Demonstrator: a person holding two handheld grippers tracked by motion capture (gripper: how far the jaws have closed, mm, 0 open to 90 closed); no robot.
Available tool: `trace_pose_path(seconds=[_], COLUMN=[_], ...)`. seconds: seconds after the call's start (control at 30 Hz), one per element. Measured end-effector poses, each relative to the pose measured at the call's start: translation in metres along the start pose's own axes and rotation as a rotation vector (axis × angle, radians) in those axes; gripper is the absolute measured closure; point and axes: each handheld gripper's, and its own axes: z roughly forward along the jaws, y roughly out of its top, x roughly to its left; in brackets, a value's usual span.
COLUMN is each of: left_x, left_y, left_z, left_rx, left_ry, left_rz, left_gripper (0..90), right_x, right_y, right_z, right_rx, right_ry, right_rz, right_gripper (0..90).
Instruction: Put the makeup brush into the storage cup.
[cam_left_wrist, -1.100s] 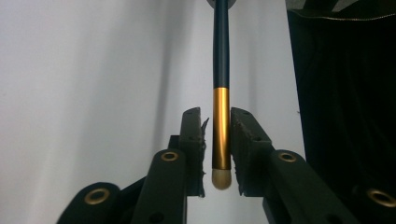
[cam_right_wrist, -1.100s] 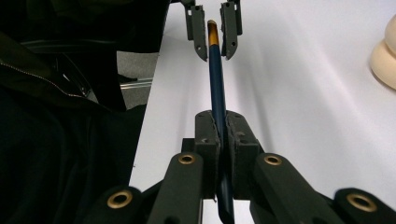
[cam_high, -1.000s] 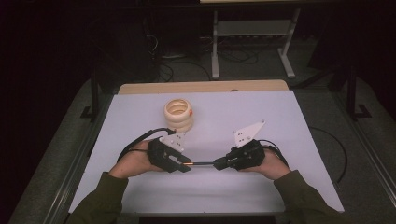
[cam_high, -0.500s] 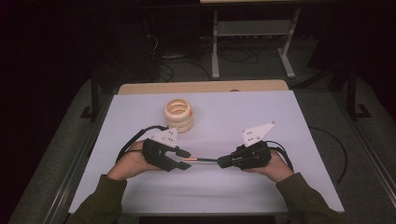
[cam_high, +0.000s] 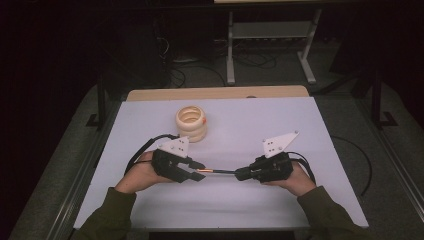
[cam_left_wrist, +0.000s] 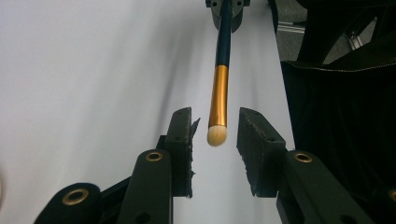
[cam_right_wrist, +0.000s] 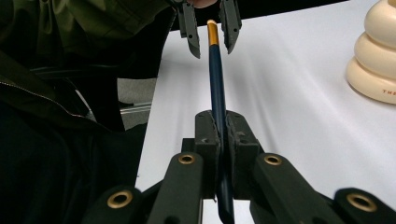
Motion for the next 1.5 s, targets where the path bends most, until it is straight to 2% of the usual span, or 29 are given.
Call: trace_pose_path(seconds=[0.3,0.7,1.2,1.27,1.33,1.5], left_x=[-0.0004,0.0007,0.0005,0.0001,0.0,0.0017], left_y=[0.0017,0.0021,0.0024,0.0021,0.0015,0.0029], left_z=[0.0011,0.0018,0.0017,0.0026,0.0036,0.0048], left_rx=[-0.022,-0.02,-0.003,0.013,0.017,0.056], left_ry=[-0.011,-0.028,-0.056,-0.052,-0.055,-0.051], left_rz=[-0.002,-0.006,0.006,0.004,-0.007,-0.003], left_gripper=[71.0,81.5,84.0,84.1,84.1,84.1], right_x=[-0.0004,-0.0006,-0.0016,-0.0014,-0.0011,-0.0011], right_y=[0.0007,0.0015,0.0012,0.0014,0.0017,0.004], right_z=[0.0025,0.0045,0.0051,0.0062,0.0066,0.0074], right_rx=[-0.001,-0.005,0.0,0.009,0.016,0.035], right_ry=[0.005,0.012,0.025,0.023,0.017,0.006], right_rz=[-0.006,-0.015,-0.021,-0.019,-0.023,-0.033], right_gripper=[84.3,84.3,82.7,76.8,73.9,66.7])
